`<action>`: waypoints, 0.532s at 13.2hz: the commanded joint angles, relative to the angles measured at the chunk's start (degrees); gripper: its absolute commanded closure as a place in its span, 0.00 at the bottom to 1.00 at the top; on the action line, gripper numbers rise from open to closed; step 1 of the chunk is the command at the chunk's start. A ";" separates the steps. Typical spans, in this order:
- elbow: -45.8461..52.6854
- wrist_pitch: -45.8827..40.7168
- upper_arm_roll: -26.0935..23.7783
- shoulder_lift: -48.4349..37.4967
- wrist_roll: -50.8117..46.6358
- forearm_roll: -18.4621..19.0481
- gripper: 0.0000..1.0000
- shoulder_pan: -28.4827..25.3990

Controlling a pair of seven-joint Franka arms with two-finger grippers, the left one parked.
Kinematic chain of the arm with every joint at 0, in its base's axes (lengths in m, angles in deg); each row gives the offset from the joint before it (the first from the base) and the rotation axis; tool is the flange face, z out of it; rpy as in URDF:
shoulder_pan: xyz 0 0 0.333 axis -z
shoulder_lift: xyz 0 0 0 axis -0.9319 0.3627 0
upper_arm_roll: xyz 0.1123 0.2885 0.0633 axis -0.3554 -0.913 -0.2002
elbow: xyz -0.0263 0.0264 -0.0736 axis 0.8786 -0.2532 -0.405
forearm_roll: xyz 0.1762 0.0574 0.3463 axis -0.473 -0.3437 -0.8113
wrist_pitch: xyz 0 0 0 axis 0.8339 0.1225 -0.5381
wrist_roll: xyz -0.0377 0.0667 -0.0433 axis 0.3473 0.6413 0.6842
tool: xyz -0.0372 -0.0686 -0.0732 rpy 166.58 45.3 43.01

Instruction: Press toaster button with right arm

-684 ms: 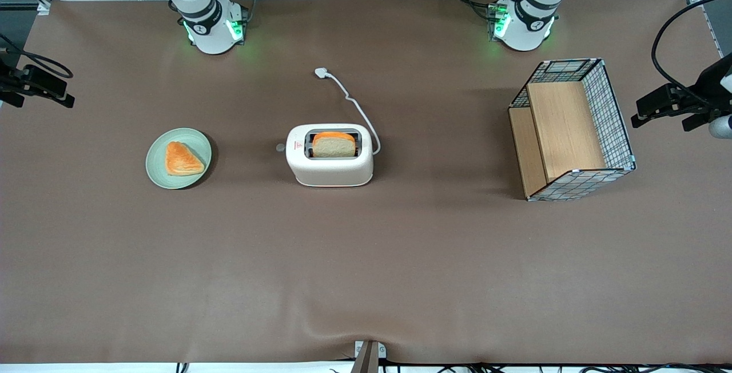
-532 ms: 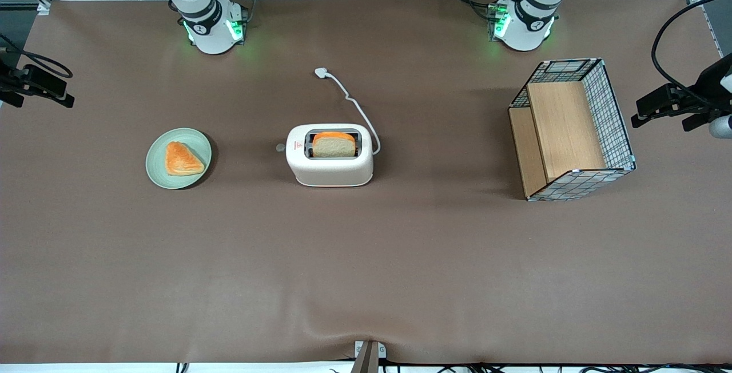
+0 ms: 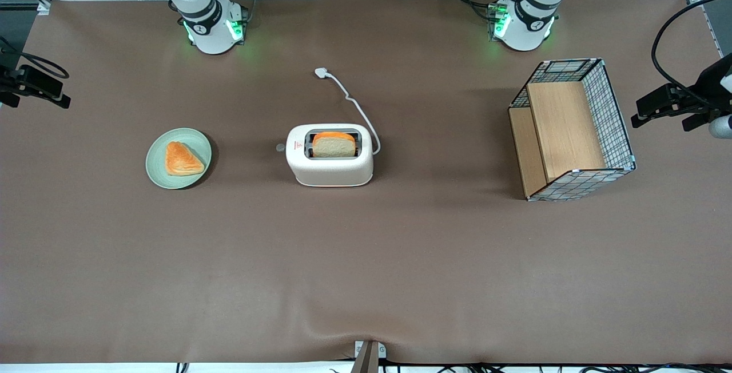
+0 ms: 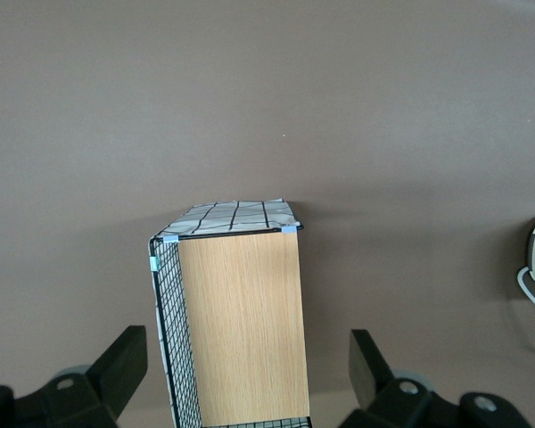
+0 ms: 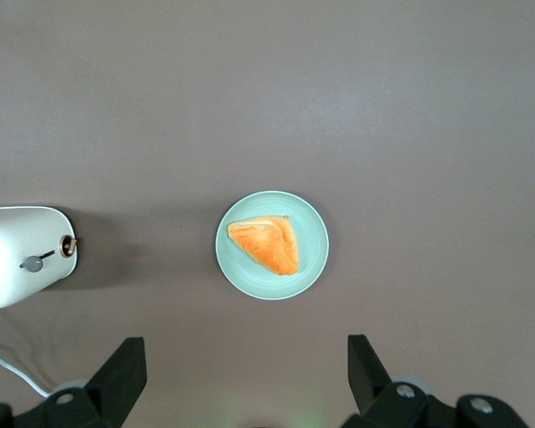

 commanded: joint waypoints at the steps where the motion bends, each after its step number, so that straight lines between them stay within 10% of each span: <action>1: 1.59 -2.00 0.25 2.07 0.64 0.30 0.00 -0.71; 7: 0.63 -6.14 0.08 2.69 -0.06 -1.02 0.00 -1.50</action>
